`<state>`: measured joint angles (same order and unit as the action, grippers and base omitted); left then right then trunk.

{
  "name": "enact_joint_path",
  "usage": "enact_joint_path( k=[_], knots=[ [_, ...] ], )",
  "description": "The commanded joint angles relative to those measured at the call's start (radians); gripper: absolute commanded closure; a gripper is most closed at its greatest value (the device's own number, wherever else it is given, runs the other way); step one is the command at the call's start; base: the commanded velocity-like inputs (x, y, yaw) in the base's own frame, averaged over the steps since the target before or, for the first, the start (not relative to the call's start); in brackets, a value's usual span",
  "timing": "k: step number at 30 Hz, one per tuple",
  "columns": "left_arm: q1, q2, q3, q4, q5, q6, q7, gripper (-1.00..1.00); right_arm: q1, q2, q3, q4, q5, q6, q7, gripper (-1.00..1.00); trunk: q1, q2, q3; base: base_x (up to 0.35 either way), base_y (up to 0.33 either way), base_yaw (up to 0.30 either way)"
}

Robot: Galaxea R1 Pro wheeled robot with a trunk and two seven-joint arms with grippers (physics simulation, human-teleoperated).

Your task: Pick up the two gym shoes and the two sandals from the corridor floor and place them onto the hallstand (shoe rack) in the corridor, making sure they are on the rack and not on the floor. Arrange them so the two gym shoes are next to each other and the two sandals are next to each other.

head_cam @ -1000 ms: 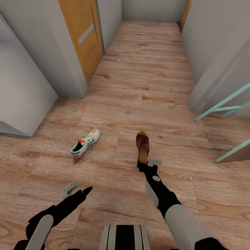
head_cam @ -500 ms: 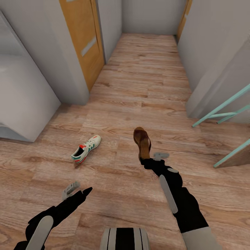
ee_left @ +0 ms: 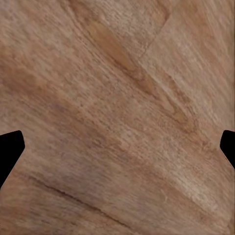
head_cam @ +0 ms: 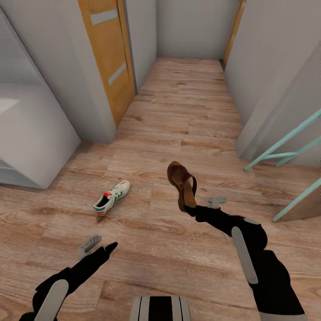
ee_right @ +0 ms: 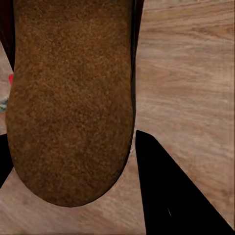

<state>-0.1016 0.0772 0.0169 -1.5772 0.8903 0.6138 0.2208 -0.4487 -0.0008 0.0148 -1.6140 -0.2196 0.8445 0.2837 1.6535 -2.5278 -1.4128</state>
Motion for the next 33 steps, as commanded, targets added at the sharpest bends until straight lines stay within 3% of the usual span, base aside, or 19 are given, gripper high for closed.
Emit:
enact_joint_path(
  k=[1,3,4,11,25,33],
  knots=[
    [0.000,0.000,0.000,0.005,0.000,-0.009,0.000,-1.00,0.001,0.000,-0.008,-0.001,0.001,0.010,0.021,1.00,0.000,0.000,0.004,0.000,0.000,0.000],
    [0.000,0.000,-0.001,0.029,0.000,-0.041,0.000,-1.00,0.000,-0.002,-0.024,-0.002,0.000,0.059,0.067,1.00,-0.001,0.001,0.012,0.000,0.000,0.000],
    [0.000,0.002,0.002,0.078,-0.001,-0.104,0.002,-1.00,-0.008,-0.003,-0.037,-0.003,0.000,0.195,0.194,1.00,-0.002,0.001,0.016,0.000,0.000,0.000],
    [0.000,0.001,0.003,0.091,0.000,-0.122,0.002,-1.00,-0.007,-0.004,-0.038,-0.003,0.000,0.203,0.327,1.00,-0.005,0.003,0.043,0.000,0.000,0.000],
    [-0.002,0.001,0.007,0.142,0.003,-0.126,0.002,-1.00,0.001,-0.002,-0.034,-0.003,0.002,0.203,0.355,1.00,-0.011,0.006,0.097,0.000,0.000,0.034],
    [-0.003,0.005,0.013,0.156,0.002,-0.127,0.002,-1.00,0.007,0.009,-0.030,-0.001,0.017,0.203,0.333,1.00,-0.015,0.008,0.127,0.000,0.000,0.251]
  ],
)
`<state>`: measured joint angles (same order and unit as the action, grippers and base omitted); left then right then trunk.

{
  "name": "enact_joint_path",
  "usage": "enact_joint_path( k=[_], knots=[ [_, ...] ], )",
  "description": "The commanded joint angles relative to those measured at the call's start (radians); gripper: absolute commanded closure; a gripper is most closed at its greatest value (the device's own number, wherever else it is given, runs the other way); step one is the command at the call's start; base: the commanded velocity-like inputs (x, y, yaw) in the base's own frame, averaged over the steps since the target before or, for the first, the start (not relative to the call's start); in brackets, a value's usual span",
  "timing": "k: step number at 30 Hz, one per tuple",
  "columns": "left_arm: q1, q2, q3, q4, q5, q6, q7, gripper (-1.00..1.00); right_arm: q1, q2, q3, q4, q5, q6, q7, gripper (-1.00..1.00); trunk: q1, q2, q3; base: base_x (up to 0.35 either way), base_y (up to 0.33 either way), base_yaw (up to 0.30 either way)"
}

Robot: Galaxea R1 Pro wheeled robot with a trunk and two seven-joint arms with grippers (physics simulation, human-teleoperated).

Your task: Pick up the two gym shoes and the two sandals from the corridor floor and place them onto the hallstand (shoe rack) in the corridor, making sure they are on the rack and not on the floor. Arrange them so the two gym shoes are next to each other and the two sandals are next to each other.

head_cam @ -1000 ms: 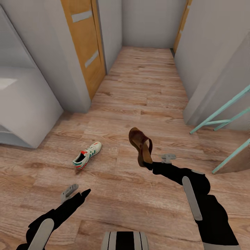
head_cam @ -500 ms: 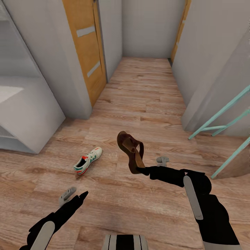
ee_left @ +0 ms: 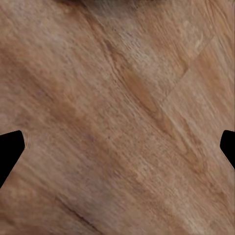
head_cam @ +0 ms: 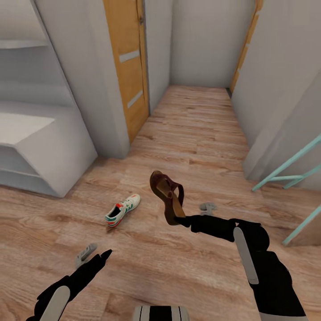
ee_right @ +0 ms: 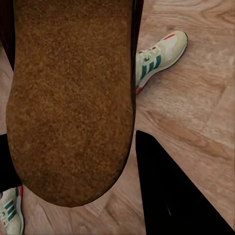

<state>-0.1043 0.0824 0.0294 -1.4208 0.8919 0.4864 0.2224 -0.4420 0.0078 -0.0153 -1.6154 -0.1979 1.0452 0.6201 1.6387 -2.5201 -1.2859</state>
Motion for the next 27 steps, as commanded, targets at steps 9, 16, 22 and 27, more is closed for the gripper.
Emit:
enact_joint_path(
  k=[9,16,22,27],
  knots=[
    [0.000,-0.004,0.051,0.021,-0.001,-0.008,0.001,-1.00,0.000,0.005,0.009,0.000,-0.002,0.002,-0.188,1.00,-0.004,0.002,0.031,0.000,0.000,0.288],
    [0.001,-0.004,0.059,0.038,0.000,-0.068,0.019,-1.00,0.003,0.005,0.106,0.000,0.008,-0.110,-0.281,1.00,-0.007,0.004,0.055,0.000,0.000,0.289],
    [0.001,-0.004,0.058,0.041,0.001,-0.085,0.042,-1.00,0.067,0.001,0.263,0.000,0.029,-0.321,-0.407,1.00,-0.010,0.005,0.076,0.000,0.000,0.288],
    [0.002,-0.004,0.058,0.043,0.001,-0.087,0.045,-1.00,0.131,0.002,0.405,0.000,0.119,-0.516,-0.620,1.00,-0.012,0.006,0.092,0.000,0.000,0.282]
  ],
)
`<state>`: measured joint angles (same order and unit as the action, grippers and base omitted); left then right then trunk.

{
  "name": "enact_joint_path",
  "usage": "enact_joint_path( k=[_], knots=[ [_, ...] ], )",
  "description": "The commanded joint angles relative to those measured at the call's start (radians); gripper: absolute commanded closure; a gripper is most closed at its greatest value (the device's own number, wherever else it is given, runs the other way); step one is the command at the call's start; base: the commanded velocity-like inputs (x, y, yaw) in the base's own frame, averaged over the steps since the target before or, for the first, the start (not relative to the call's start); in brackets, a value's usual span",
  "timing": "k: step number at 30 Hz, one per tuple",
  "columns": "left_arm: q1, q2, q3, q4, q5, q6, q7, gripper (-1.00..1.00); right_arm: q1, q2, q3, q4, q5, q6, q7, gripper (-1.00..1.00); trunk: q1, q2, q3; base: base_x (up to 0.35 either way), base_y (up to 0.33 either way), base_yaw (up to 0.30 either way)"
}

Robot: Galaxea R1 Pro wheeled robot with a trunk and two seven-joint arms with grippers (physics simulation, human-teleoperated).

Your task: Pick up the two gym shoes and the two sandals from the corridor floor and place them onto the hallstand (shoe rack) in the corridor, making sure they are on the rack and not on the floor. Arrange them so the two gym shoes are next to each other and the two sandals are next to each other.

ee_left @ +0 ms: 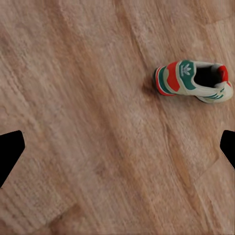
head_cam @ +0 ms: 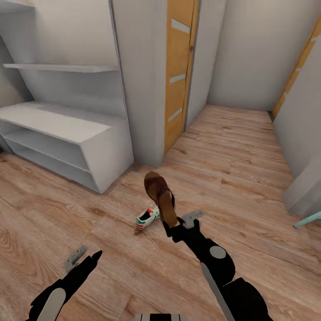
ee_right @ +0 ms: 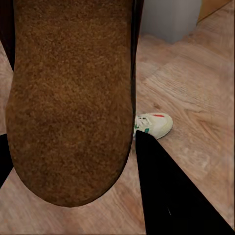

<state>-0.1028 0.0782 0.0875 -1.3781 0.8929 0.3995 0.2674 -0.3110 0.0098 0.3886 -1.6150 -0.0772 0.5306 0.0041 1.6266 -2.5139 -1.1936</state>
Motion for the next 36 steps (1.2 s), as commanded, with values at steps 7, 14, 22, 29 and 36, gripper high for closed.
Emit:
enact_joint_path(
  k=[7,14,22,29,36],
  knots=[
    [0.000,0.000,-0.003,0.001,-0.002,-0.001,0.002,-1.00,0.038,0.001,0.157,0.003,0.097,-0.121,-0.237,1.00,-0.003,0.002,0.023,0.000,0.000,0.280],
    [0.000,0.000,-0.008,0.001,-0.003,-0.002,0.003,-1.00,0.040,0.006,0.186,0.065,0.118,-0.131,-0.337,1.00,-0.006,0.003,0.047,0.000,0.000,0.280],
    [0.000,0.000,-0.008,0.000,-0.003,-0.002,0.002,-1.00,0.034,0.006,0.191,0.087,0.095,-0.119,-0.354,1.00,-0.010,0.005,0.073,0.000,0.000,0.277],
    [0.001,0.007,0.001,-0.002,-0.001,-0.001,0.003,-1.00,0.011,-0.003,0.182,0.053,-0.127,0.026,-0.286,1.00,-0.013,0.007,0.097,0.000,0.000,0.270],
    [0.002,0.008,0.001,-0.001,-0.001,-0.002,0.031,-1.00,-0.008,-0.009,0.160,0.043,-0.205,0.066,-0.234,1.00,-0.014,0.008,0.108,0.000,0.000,0.273]
  ],
)
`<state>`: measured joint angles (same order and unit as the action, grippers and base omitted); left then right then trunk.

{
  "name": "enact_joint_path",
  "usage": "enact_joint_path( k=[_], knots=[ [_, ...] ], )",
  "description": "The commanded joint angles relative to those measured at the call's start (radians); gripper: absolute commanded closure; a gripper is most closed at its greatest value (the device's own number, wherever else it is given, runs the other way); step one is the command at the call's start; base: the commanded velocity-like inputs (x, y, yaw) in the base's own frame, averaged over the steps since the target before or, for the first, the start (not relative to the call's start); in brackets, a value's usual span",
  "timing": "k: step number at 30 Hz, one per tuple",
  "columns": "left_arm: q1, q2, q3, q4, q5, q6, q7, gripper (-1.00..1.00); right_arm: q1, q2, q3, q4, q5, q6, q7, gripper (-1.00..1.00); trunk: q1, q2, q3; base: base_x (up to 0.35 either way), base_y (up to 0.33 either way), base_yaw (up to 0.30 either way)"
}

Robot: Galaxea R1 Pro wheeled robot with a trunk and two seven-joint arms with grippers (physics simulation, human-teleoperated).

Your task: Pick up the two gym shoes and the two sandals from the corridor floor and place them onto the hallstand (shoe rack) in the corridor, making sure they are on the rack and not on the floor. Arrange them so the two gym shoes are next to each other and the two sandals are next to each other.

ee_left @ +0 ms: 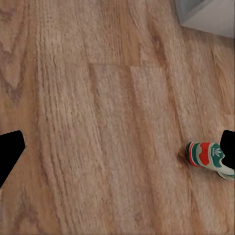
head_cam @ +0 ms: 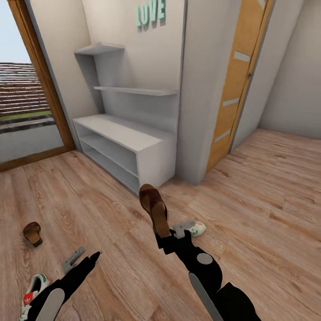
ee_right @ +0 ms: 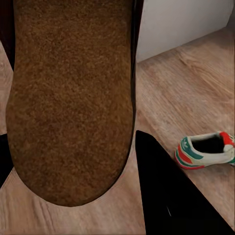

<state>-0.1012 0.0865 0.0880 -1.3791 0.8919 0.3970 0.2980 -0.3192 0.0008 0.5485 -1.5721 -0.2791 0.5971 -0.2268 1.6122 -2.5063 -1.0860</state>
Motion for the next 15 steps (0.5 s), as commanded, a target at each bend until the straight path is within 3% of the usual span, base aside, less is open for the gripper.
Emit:
enact_joint_path(
  k=[1,7,15],
  knots=[
    [0.000,0.001,0.000,0.001,0.000,0.000,0.005,-1.00,-0.001,0.001,-0.001,0.000,-0.007,0.001,0.000,1.00,0.000,0.000,0.000,0.000,0.000,0.274],
    [0.000,0.004,0.000,0.035,-0.001,-0.002,0.008,-1.00,-0.001,0.002,-0.002,0.001,-0.009,0.002,0.001,1.00,0.000,0.000,0.000,0.067,-0.036,0.274],
    [0.006,0.004,0.001,0.046,-0.002,-0.003,0.009,-1.00,-0.001,0.003,-0.002,0.003,-0.009,0.003,0.001,1.00,0.000,0.000,-0.005,0.326,-0.106,0.270]
  ],
)
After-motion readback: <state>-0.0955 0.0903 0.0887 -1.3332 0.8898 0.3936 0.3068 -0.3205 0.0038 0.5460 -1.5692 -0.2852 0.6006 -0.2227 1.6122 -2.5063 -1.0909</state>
